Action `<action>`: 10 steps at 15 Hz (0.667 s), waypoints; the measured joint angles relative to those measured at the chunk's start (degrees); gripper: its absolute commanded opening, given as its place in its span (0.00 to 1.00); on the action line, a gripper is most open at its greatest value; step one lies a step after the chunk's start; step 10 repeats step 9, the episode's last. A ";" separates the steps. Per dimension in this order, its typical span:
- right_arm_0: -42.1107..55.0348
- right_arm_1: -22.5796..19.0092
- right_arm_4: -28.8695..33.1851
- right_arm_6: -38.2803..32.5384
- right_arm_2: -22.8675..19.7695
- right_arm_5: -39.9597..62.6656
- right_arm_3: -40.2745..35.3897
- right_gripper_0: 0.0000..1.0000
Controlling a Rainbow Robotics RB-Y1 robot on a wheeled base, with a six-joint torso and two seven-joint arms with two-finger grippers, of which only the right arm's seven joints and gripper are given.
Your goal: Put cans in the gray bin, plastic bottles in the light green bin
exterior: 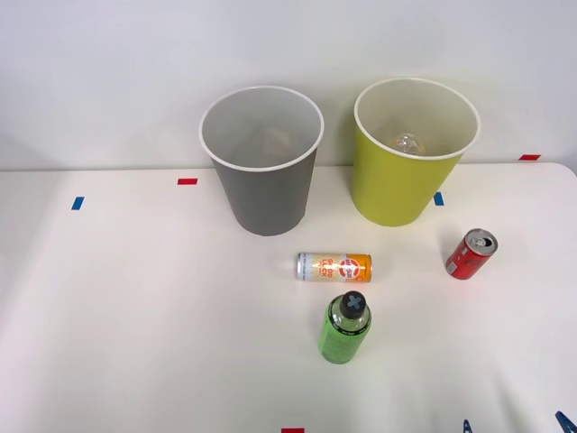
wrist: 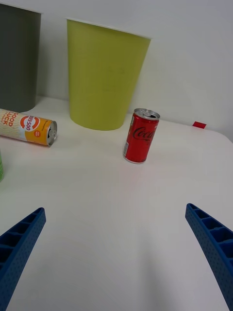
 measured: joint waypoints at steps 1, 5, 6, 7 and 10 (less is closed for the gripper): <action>0.00 0.00 0.00 0.00 0.00 0.00 0.00 1.00; 0.00 0.00 0.00 0.00 0.00 0.00 0.00 1.00; 0.00 0.00 0.00 0.00 0.00 0.00 0.00 1.00; 0.00 0.00 0.00 0.00 0.00 0.00 0.00 1.00; 0.00 0.00 0.00 0.00 0.00 0.00 0.00 1.00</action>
